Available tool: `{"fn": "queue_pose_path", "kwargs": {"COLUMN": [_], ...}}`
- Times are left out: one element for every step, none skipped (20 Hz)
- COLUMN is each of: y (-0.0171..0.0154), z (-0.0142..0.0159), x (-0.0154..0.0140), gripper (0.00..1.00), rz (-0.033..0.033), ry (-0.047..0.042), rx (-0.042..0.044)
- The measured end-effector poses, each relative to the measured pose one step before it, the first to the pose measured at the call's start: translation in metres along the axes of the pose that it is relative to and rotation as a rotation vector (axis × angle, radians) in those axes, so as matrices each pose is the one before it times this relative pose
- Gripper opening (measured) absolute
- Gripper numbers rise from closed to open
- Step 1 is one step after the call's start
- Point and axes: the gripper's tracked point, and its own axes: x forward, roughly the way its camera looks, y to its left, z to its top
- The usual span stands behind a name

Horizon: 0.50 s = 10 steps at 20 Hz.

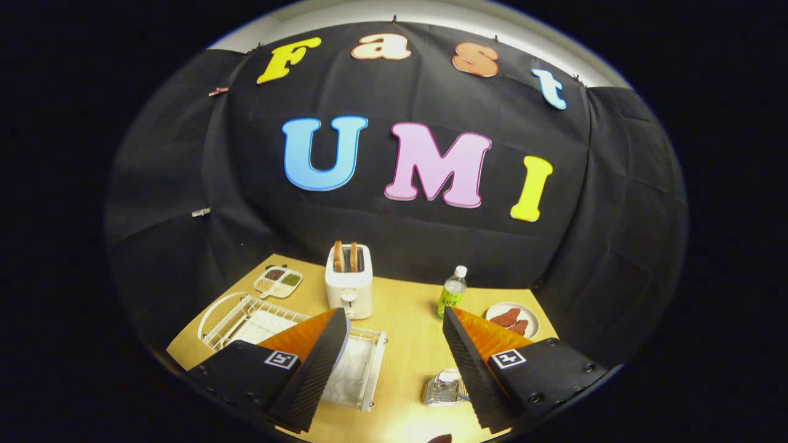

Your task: Take the plate from the dish rack, then take the spoon from the basket and place it into the plate.

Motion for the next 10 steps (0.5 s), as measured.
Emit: {"fn": "queue_pose_path", "kwargs": {"y": [0.00498,0.00652,0.00727,0.00544,0.00478,0.00140,0.00131,0.00628,0.00859,0.00814], "z": [-0.00841,-0.00704,-0.00827,-0.00614,-0.00780,-0.00870,-0.01041,-0.00797,-0.00334,0.00430], "x": [0.00706,0.00812,0.00901,0.00783,0.00872,0.01128,0.01395,0.00944,0.00398,0.00451], "gripper": [0.97,0.97,0.97,0.97,0.97,0.97,0.97,0.97,0.98,0.97], "rz": [0.00265,0.00692,0.00708,0.00570,-0.00051,-0.01458,-0.01303,0.00382,0.02164,0.00234], "ry": [0.03306,0.02862,0.03043,0.02555,0.02863,0.03215,0.03992,0.03270,0.02567,-0.01824], "rx": [0.00440,0.00747,0.00867,0.00671,0.00280,-0.00516,-0.00504,0.00696,0.01832,0.03039]}}
